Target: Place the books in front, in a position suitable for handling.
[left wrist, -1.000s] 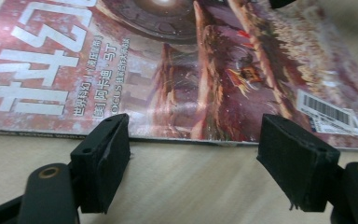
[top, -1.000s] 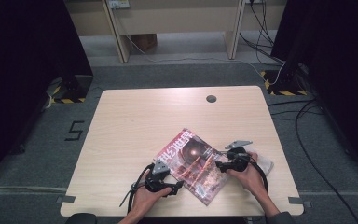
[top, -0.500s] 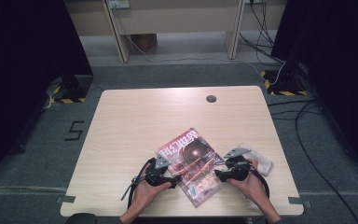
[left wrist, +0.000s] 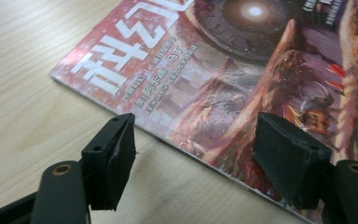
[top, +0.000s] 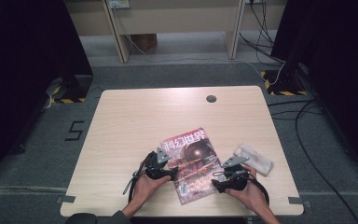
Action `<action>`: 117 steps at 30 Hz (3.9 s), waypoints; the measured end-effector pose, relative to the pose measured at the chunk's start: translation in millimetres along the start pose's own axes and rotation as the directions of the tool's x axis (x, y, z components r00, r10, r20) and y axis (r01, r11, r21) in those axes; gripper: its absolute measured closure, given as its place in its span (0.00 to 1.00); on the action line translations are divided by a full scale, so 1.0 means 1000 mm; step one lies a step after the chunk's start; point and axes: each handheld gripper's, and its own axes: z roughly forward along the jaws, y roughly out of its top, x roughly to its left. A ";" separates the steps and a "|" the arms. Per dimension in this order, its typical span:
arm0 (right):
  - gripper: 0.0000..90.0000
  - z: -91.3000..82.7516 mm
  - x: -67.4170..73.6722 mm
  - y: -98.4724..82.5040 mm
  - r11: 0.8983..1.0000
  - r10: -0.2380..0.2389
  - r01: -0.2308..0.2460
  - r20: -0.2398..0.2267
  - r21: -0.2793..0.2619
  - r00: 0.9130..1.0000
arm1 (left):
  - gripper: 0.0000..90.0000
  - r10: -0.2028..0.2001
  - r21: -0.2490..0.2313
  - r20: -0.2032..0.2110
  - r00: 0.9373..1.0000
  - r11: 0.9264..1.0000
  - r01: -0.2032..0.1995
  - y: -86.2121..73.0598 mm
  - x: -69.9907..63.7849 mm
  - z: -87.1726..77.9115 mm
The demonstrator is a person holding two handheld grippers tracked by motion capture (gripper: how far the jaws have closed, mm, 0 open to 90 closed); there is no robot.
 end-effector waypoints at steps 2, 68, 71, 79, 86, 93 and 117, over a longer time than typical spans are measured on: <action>0.30 0.000 0.003 -0.001 1.000 -0.007 0.007 -0.003 -0.003 1.000 | 0.32 -0.002 0.002 -0.001 1.000 1.000 0.002 0.000 0.002 0.000; 0.28 0.005 0.035 -0.004 0.997 -0.076 0.076 0.021 -0.011 0.997 | 0.29 0.000 0.022 0.047 0.999 1.000 -0.001 -0.013 0.005 -0.013; 0.28 0.007 0.034 -0.002 0.997 -0.077 0.077 0.028 -0.009 0.997 | 0.29 0.004 0.019 0.030 1.000 1.000 -0.005 -0.011 0.005 -0.011; 0.28 0.009 0.033 0.001 0.998 -0.058 0.059 0.028 -0.015 0.998 | 0.31 -0.023 0.024 0.052 0.998 0.999 0.022 -0.009 0.010 -0.009; 0.36 0.003 0.028 0.000 0.998 -0.026 0.026 -0.004 -0.050 1.000 | 0.23 -0.108 0.012 0.181 0.978 0.994 0.107 -0.008 0.025 -0.032; 0.37 -0.007 0.019 -0.003 0.996 0.015 -0.017 -0.022 -0.089 1.000 | 0.19 -0.100 0.004 0.178 0.979 0.995 0.101 -0.019 0.020 -0.046; 0.44 -0.039 -0.050 0.002 0.985 0.090 -0.058 0.198 -0.164 0.976 | 0.19 -0.058 0.037 0.181 0.982 0.998 0.052 -0.059 -0.002 -0.066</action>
